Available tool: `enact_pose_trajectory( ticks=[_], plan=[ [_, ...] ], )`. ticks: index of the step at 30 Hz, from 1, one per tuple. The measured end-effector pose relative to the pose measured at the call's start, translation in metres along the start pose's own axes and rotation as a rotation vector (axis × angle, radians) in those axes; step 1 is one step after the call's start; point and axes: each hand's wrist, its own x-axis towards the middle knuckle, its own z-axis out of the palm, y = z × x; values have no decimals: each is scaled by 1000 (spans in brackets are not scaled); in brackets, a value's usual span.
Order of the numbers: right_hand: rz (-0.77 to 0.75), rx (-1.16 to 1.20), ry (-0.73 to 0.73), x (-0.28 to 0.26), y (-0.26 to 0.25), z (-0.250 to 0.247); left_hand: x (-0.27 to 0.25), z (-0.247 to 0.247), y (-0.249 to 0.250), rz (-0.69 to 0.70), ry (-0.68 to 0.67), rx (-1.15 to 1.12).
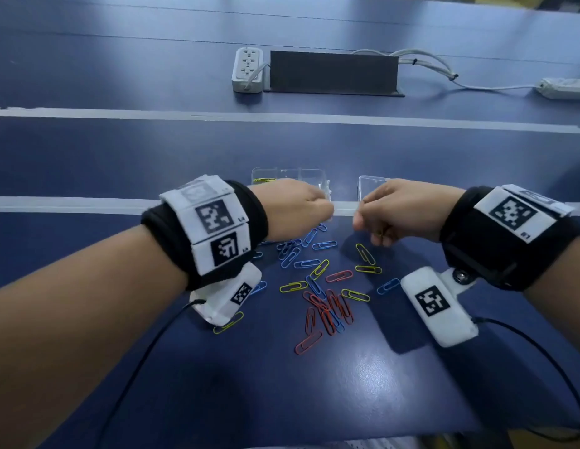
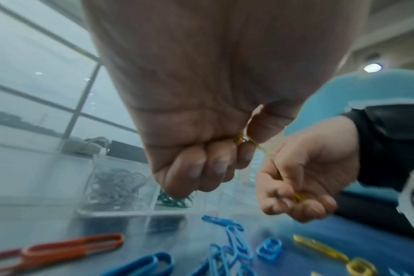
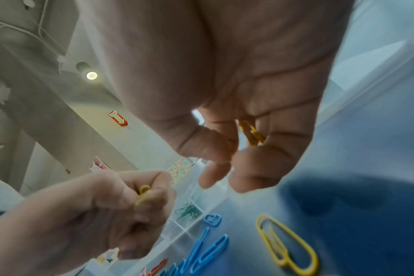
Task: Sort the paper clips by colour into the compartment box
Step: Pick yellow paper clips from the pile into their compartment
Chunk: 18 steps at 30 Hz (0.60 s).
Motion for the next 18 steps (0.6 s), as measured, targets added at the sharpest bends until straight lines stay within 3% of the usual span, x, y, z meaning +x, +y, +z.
enact_pose_trajectory(
  ticks=[3,9,18],
  plan=[
    [-23,19,3,2,-3,0,0,-14,-13,-54,58,-87],
    [-147,-68,96,17,-50,4,3,-39,-45,-202,273,11],
    [-177,-328,275,45,-115,25,21,-37,-47,-208,234,147]
  ],
)
